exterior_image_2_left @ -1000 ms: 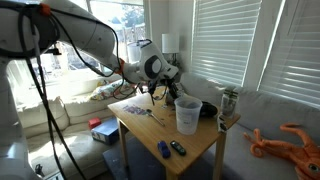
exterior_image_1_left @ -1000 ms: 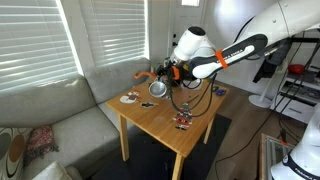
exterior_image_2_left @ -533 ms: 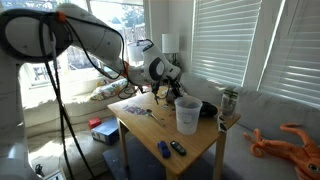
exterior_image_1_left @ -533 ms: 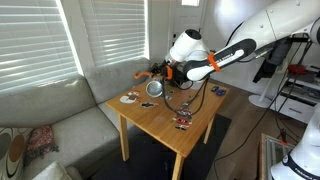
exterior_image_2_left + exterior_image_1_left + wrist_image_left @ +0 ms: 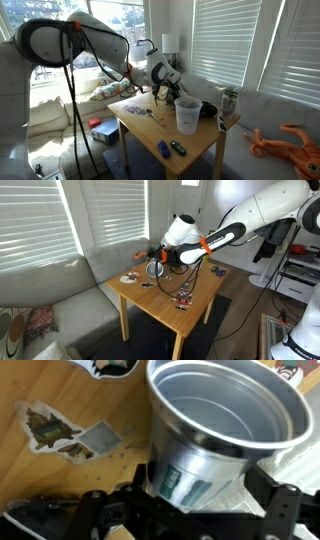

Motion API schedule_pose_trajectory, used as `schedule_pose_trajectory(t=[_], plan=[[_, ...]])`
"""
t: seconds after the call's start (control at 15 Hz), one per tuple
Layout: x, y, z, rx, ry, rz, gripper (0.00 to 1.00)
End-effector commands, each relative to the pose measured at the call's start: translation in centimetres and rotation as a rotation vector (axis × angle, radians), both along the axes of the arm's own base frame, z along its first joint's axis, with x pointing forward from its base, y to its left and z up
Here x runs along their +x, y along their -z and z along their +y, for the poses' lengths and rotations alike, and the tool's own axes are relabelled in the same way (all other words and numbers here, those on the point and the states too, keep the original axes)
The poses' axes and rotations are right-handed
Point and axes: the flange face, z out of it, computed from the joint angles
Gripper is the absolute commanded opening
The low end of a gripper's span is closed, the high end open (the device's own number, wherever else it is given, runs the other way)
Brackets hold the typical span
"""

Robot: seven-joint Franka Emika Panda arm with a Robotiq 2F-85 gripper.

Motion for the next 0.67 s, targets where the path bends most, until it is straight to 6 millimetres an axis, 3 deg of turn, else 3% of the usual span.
schedule_pose_trajectory(t=[0.0, 0.27, 0.6], plan=[[0.9, 0.7, 0.4, 0.016, -0.005, 0.042, 0.78], [0.6, 0.9, 0.6, 0.016, -0.006, 0.081, 0.56], [-0.3, -0.5, 2.0, -0.141, 0.023, 0.095, 0.51]])
